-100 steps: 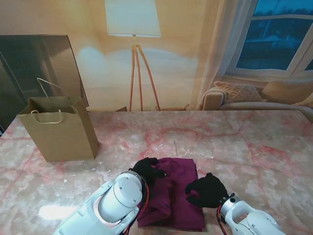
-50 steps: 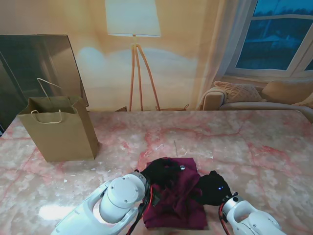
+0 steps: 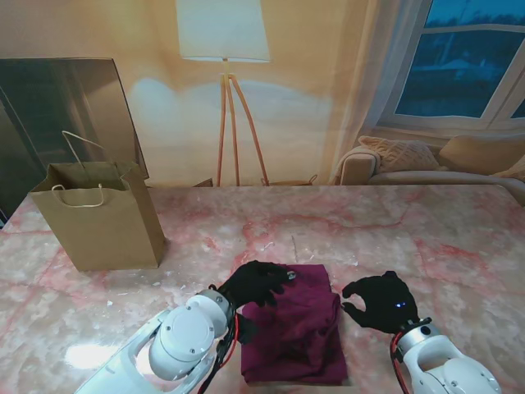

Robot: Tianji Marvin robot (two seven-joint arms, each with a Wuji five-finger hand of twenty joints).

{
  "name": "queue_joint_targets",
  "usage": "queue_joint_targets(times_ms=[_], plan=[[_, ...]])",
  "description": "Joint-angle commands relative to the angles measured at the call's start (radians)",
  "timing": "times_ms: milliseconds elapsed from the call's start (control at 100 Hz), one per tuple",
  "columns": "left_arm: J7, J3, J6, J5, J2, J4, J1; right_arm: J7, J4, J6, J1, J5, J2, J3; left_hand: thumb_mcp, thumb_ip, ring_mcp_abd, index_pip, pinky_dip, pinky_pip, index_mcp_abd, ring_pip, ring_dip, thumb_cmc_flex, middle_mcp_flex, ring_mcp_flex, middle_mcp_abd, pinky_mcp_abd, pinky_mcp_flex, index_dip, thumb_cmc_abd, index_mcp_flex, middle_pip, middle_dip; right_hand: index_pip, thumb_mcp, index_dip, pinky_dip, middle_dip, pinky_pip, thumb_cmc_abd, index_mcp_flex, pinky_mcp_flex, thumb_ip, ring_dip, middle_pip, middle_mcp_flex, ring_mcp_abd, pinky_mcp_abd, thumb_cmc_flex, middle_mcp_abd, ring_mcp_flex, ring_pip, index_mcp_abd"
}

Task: Fold the socks and the shorts into the kraft paper bag

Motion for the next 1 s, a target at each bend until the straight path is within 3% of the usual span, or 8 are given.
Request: queue_joint_targets(times_ms=[0,90,210,320,450,610,800,990], plan=[[0.034,-0.005,-0.037,0.025,0.007,0.026,0.009,-0.024,-0.022,-0.011,-0.007,0.003,-0.005,-0.004,0.102,0.017,0.011,0.034,0.013,-0.065,-0.030,-0.061,-0.015,0.014,-0.040,-0.075,-0.002,-0.001,-0.072,0.021,0.027,0.049,-0.030,0.018,-0.017,0.047,-0.001,0.030,0.003,0.004,0.021,0.004,0.019,0.035,-0.005,0.020,0.026,0.009,-0.026,0.019,0.019,0.032,0.003,0.008],[0.109,0.005,-0.110,0.146,0.002,0.082,0.008,-0.039,-0.033,-0.029,-0.004,0.020,-0.008,-0.015,0.266,-0.041,-0.001,0.071,-0.024,-0.155,-0.054,-0.096,-0.029,0.031,-0.029,-0.139,-0.025,-0.022,-0.148,0.043,-0.028,0.087,-0.040,0.025,0.008,0.094,-0.029,0.011,0.007,0.014,-0.014,0.015,0.063,-0.009,0.001,0.032,0.052,0.011,-0.047,0.053,0.020,0.065,0.017,0.007],[0.193,0.040,-0.172,0.333,0.004,0.174,-0.021,-0.047,-0.026,-0.028,0.024,0.040,-0.010,-0.059,0.339,-0.091,-0.044,0.140,-0.045,-0.213,-0.117,-0.116,-0.037,0.100,-0.030,-0.164,-0.067,-0.013,-0.197,0.063,-0.107,0.086,-0.044,0.032,0.054,0.101,-0.063,-0.007,0.012,0.037,-0.052,0.017,0.106,-0.051,0.006,0.046,0.070,0.020,-0.034,0.088,0.025,0.097,0.033,0.005],[0.253,0.077,-0.187,0.452,0.003,0.254,-0.065,-0.020,-0.001,-0.009,0.075,0.044,-0.006,-0.113,0.429,-0.093,-0.087,0.125,-0.050,-0.260,-0.112,-0.181,-0.064,0.057,-0.116,-0.231,-0.094,-0.040,-0.216,0.043,-0.125,0.013,-0.072,0.023,0.038,0.117,-0.064,-0.017,0.011,0.041,-0.077,-0.011,0.113,-0.033,0.002,0.042,0.045,0.013,-0.037,0.082,0.018,0.088,0.026,0.015],[0.304,0.127,-0.200,0.540,0.000,0.351,-0.132,0.005,0.058,0.039,0.160,0.057,-0.004,-0.195,0.455,-0.077,-0.132,-0.032,-0.061,-0.355,-0.032,-0.297,-0.127,-0.058,-0.326,-0.386,-0.111,-0.077,-0.281,-0.052,-0.165,-0.148,-0.133,-0.023,-0.019,0.162,-0.045,-0.025,0.007,0.025,-0.192,-0.097,0.075,-0.023,-0.012,0.021,-0.058,0.009,-0.015,0.056,0.020,0.014,-0.005,0.053],[0.265,0.185,-0.182,0.575,0.006,0.423,-0.206,0.045,0.112,0.104,0.250,0.029,0.004,-0.288,0.396,-0.084,-0.163,-0.162,-0.066,-0.457,0.024,-0.382,-0.175,-0.109,-0.540,-0.547,-0.121,-0.119,-0.357,-0.129,-0.163,-0.306,-0.176,-0.069,-0.108,0.171,-0.077,-0.007,-0.022,-0.029,-0.313,-0.287,-0.031,-0.047,-0.077,-0.053,-0.329,0.046,0.000,0.027,0.054,-0.194,-0.092,0.165],[0.243,0.235,-0.186,0.553,-0.008,0.503,-0.279,0.167,0.129,0.170,0.324,0.050,0.008,-0.363,0.310,-0.094,-0.124,-0.193,-0.051,-0.526,0.049,-0.411,-0.191,-0.140,-0.610,-0.570,-0.110,-0.080,-0.374,-0.141,-0.158,-0.346,-0.179,-0.094,-0.173,0.142,-0.114,0.009,-0.030,-0.100,-0.423,-0.415,-0.125,-0.074,-0.108,-0.056,-0.492,0.101,0.014,0.056,0.074,-0.344,-0.091,0.232],[0.198,0.279,-0.194,0.514,-0.019,0.550,-0.332,0.252,0.182,0.238,0.414,0.077,0.012,-0.454,0.255,-0.097,-0.116,-0.221,-0.041,-0.556,0.075,-0.405,-0.174,-0.146,-0.622,-0.546,-0.089,-0.067,-0.380,-0.145,-0.159,-0.370,-0.189,-0.098,-0.239,0.173,-0.132,0.053,-0.030,-0.097,-0.469,-0.510,-0.110,-0.089,-0.099,-0.039,-0.601,0.116,0.024,0.074,0.111,-0.341,-0.060,0.283]])
